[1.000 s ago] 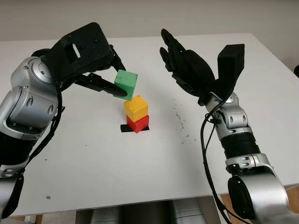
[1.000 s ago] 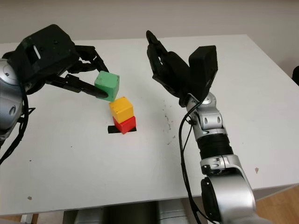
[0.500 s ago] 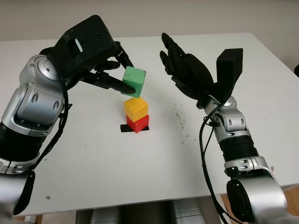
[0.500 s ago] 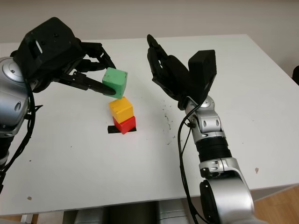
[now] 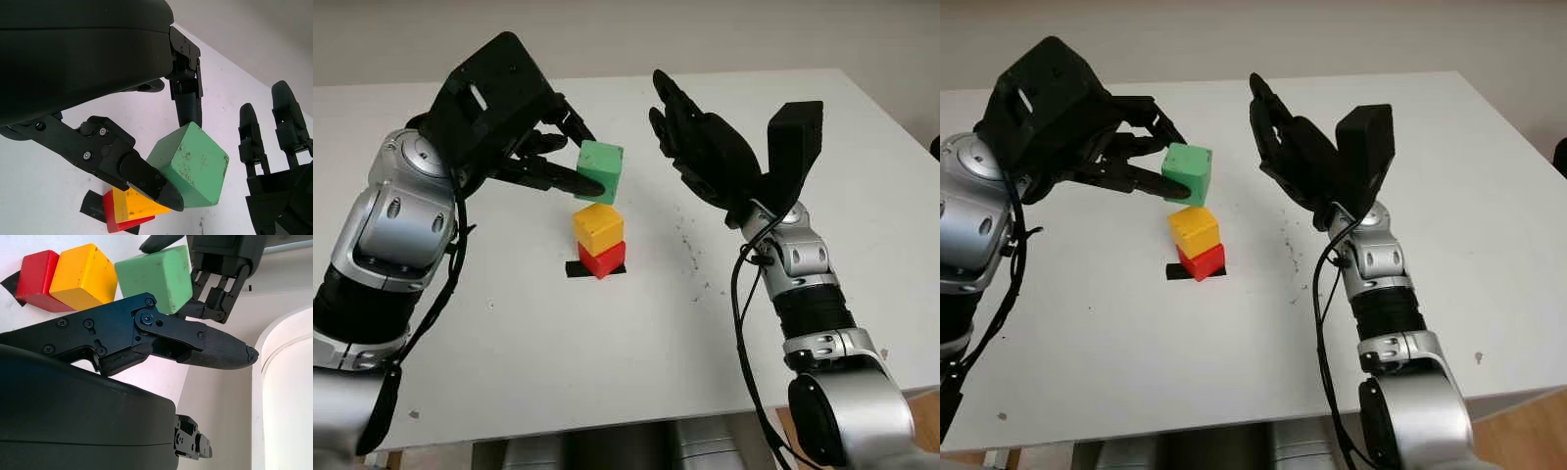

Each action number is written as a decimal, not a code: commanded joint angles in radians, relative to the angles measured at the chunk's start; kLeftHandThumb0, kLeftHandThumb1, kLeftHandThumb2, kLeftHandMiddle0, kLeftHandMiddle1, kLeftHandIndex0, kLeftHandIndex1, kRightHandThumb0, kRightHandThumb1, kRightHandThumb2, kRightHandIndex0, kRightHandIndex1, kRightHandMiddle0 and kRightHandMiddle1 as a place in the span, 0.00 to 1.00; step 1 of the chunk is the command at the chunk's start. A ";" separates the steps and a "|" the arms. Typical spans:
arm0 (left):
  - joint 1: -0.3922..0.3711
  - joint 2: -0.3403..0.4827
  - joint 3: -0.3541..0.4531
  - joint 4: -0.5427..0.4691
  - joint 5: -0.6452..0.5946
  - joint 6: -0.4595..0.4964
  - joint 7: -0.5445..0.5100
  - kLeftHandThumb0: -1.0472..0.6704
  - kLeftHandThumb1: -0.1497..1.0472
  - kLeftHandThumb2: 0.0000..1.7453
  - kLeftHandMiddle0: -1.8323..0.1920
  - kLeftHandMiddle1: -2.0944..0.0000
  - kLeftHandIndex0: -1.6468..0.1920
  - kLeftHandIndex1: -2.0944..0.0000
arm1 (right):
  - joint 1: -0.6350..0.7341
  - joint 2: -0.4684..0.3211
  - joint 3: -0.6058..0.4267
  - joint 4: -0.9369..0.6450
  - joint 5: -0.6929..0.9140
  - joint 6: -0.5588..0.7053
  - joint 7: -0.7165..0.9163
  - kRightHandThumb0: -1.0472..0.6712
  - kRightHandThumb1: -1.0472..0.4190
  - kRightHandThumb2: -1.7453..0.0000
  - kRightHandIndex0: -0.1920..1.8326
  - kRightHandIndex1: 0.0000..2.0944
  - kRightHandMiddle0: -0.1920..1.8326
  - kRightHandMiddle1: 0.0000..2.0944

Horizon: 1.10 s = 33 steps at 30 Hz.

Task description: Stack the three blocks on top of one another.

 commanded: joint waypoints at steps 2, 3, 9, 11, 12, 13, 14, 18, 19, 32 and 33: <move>0.016 -0.005 -0.003 -0.002 0.003 -0.011 0.011 0.39 0.89 0.03 0.75 0.97 0.70 0.22 | 0.005 -0.007 -0.004 -0.027 0.000 0.012 0.000 0.11 0.00 0.59 0.00 0.00 0.00 0.00; 0.018 -0.005 -0.008 -0.001 0.003 -0.005 0.010 0.39 0.89 0.03 0.75 0.97 0.70 0.22 | 0.006 -0.006 -0.004 -0.028 0.000 0.013 -0.001 0.11 0.00 0.59 0.00 0.00 0.00 0.00; 0.039 0.000 -0.019 -0.003 0.001 -0.017 0.005 0.39 0.90 0.03 0.76 0.98 0.71 0.18 | 0.011 -0.007 -0.006 -0.037 -0.002 0.007 -0.006 0.12 0.00 0.60 0.00 0.00 0.00 0.00; 0.043 0.000 -0.016 0.000 0.000 -0.025 0.005 0.39 0.89 0.03 0.76 0.97 0.71 0.17 | 0.011 -0.009 -0.005 -0.038 -0.001 0.010 -0.002 0.12 0.00 0.60 0.00 0.00 0.00 0.00; 0.045 -0.001 -0.015 0.002 -0.001 -0.026 0.005 0.39 0.89 0.03 0.76 0.97 0.71 0.17 | 0.011 -0.010 -0.005 -0.038 -0.001 0.008 0.001 0.12 0.00 0.60 0.00 0.00 0.00 0.00; 0.045 -0.001 -0.013 0.004 -0.004 -0.026 0.002 0.38 0.90 0.03 0.76 0.97 0.72 0.17 | 0.011 -0.011 -0.005 -0.037 -0.002 0.006 0.001 0.12 0.00 0.60 0.00 0.00 0.00 0.00; 0.045 -0.002 -0.013 0.006 -0.006 -0.025 0.001 0.38 0.90 0.03 0.76 0.97 0.72 0.17 | 0.011 -0.011 -0.005 -0.038 -0.002 0.006 0.001 0.12 0.00 0.60 0.00 0.00 0.00 0.00; 0.045 -0.001 -0.020 0.004 -0.005 -0.025 0.000 0.39 0.90 0.03 0.76 0.97 0.72 0.16 | 0.012 -0.017 -0.003 -0.043 -0.003 0.007 0.008 0.12 0.00 0.60 0.00 0.00 0.00 0.00; 0.046 0.001 -0.024 0.003 -0.003 -0.027 -0.001 0.39 0.90 0.03 0.76 0.97 0.72 0.16 | 0.013 -0.018 -0.003 -0.044 -0.004 0.007 0.009 0.12 0.00 0.60 0.00 0.00 0.00 0.00; 0.052 -0.005 -0.035 0.027 0.001 -0.041 0.001 0.38 0.89 0.03 0.75 0.97 0.70 0.17 | 0.022 -0.031 0.003 -0.068 -0.014 0.020 0.011 0.13 0.00 0.60 0.00 0.00 0.00 0.00; 0.052 -0.006 -0.034 0.030 0.000 -0.042 0.001 0.38 0.89 0.03 0.75 0.97 0.70 0.17 | 0.022 -0.032 0.002 -0.070 -0.013 0.023 0.013 0.13 0.00 0.60 0.00 0.00 0.00 0.00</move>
